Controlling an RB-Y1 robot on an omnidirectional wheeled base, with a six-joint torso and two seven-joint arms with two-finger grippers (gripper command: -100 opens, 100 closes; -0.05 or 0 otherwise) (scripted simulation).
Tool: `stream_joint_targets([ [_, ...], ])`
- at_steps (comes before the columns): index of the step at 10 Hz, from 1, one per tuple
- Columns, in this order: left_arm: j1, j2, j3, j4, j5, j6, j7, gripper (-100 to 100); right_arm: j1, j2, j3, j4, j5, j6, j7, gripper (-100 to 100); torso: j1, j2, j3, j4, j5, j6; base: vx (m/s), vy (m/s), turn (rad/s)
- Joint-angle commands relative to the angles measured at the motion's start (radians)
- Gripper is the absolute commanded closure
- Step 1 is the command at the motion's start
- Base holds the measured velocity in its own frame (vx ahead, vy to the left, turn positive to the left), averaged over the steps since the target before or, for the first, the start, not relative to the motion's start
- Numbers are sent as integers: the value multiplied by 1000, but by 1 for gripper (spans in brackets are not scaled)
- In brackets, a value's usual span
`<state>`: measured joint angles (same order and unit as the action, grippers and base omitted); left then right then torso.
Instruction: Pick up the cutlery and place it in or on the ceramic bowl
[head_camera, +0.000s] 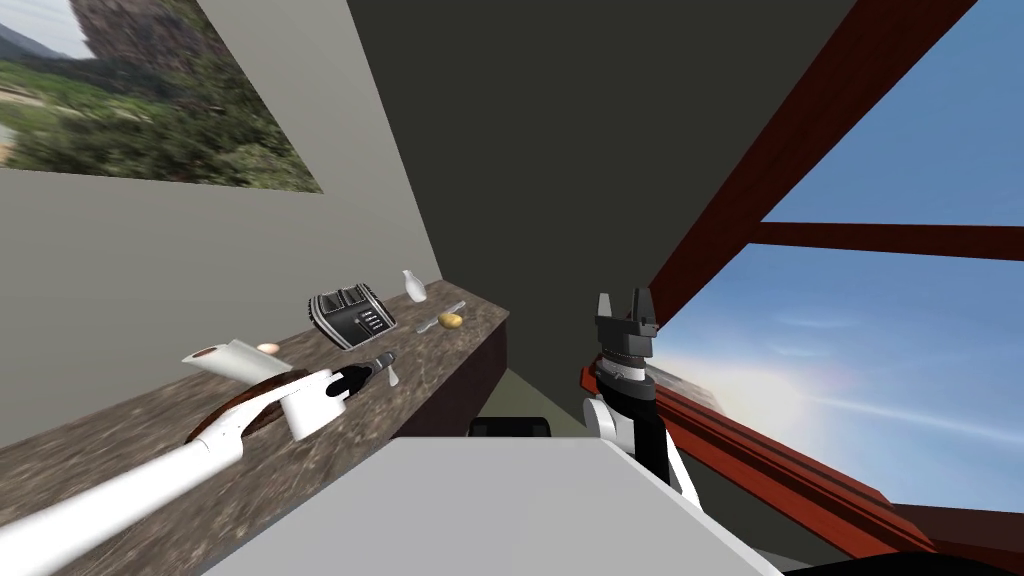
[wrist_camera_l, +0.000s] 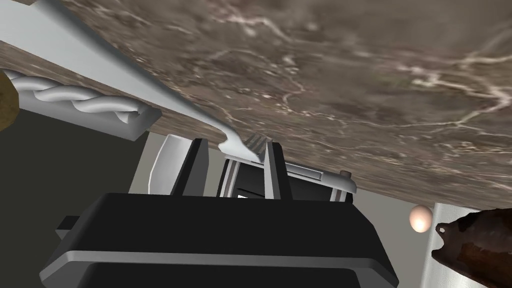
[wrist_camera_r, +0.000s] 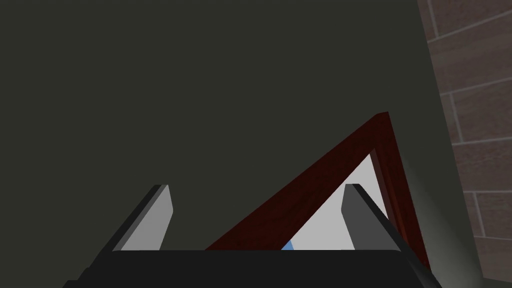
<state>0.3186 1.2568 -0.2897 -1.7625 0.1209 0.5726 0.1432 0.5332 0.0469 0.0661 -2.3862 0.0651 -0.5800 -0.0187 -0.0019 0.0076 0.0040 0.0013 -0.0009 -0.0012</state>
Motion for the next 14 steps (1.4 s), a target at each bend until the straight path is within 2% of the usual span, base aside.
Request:
stream_joint_targets([
  [1,-22,19,5,1,32,-12,-16,100,0,0,0,0,0,0,0,0,0,0,0,0,0,0,-202,18,-42],
  [4,-47,61,18,-1,89,-35,-37,100,0,0,0,0,0,0,0,0,5,10,6,3,1,-1,-194,64,-29],
  [5,-64,94,28,-1,132,-51,-51,100,0,0,0,0,0,0,0,0,5,8,5,3,1,-1,-249,83,-66],
  [7,-81,129,37,-2,177,-68,-64,100,0,0,0,0,0,0,0,0,8,14,9,4,1,0,-255,98,-57],
  [14,-130,254,60,4,329,-122,-100,100,0,0,0,0,0,0,0,0,7,8,6,3,1,0,-170,74,-55],
])
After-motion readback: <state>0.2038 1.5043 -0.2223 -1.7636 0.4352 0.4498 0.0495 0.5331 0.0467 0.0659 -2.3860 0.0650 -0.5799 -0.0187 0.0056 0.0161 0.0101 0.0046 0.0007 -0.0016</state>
